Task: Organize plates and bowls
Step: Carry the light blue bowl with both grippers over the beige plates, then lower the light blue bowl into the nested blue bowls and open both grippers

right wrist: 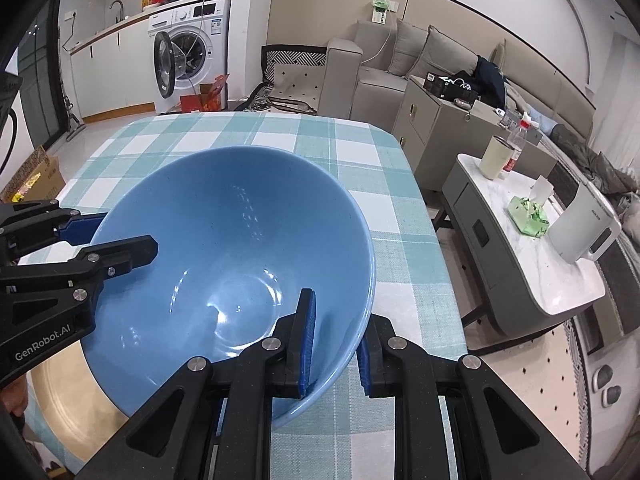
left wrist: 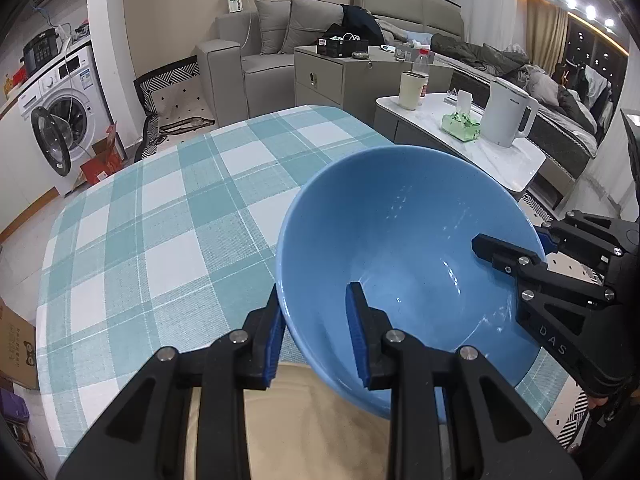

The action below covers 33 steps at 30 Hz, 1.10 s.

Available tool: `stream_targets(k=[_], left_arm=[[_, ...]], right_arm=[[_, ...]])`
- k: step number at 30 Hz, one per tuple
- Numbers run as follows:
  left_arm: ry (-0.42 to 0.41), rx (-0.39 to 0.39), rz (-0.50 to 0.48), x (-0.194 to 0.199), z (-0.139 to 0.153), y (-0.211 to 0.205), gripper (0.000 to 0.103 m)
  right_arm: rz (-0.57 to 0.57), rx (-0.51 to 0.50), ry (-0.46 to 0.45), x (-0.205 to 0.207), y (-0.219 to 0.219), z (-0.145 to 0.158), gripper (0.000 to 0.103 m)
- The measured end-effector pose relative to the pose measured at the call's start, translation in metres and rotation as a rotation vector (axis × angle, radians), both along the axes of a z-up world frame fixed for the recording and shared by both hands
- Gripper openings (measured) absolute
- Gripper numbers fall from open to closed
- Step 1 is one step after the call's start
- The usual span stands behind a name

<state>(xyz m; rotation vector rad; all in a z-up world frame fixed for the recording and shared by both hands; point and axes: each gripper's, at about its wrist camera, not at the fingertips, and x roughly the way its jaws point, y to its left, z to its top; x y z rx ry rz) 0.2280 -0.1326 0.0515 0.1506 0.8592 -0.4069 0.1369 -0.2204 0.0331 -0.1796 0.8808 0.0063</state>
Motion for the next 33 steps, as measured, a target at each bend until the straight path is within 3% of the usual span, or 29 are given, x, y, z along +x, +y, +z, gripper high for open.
stream_targets(k=[12, 18, 22, 25, 28, 30, 33], left_arm=[[-0.03, 0.049, 0.0, -0.002, -0.003, -0.004, 0.028], [-0.024, 0.054, 0.008, -0.001, -0.006, 0.001, 0.031], [-0.026, 0.039, 0.027, -0.002, -0.006, 0.008, 0.053], [-0.014, 0.007, 0.033, -0.003, -0.005, 0.015, 0.054], [0.002, -0.026, 0.044, -0.005, -0.005, 0.019, 0.057], [0.008, -0.047, 0.054, -0.006, -0.004, 0.022, 0.057], [0.01, -0.061, 0.063, -0.011, -0.003, 0.023, 0.061]], right_arm=[[-0.016, -0.103, -0.011, 0.001, 0.008, -0.006, 0.02], [-0.012, -0.081, -0.014, 0.0, 0.001, -0.005, 0.026], [-0.005, -0.072, -0.008, -0.001, -0.005, -0.008, 0.03], [-0.01, -0.048, -0.012, -0.003, -0.011, -0.007, 0.041], [-0.006, -0.014, -0.032, -0.007, -0.015, -0.004, 0.062], [0.006, 0.022, -0.054, -0.012, -0.018, 0.0, 0.085], [0.024, 0.042, -0.091, -0.021, -0.02, 0.006, 0.092]])
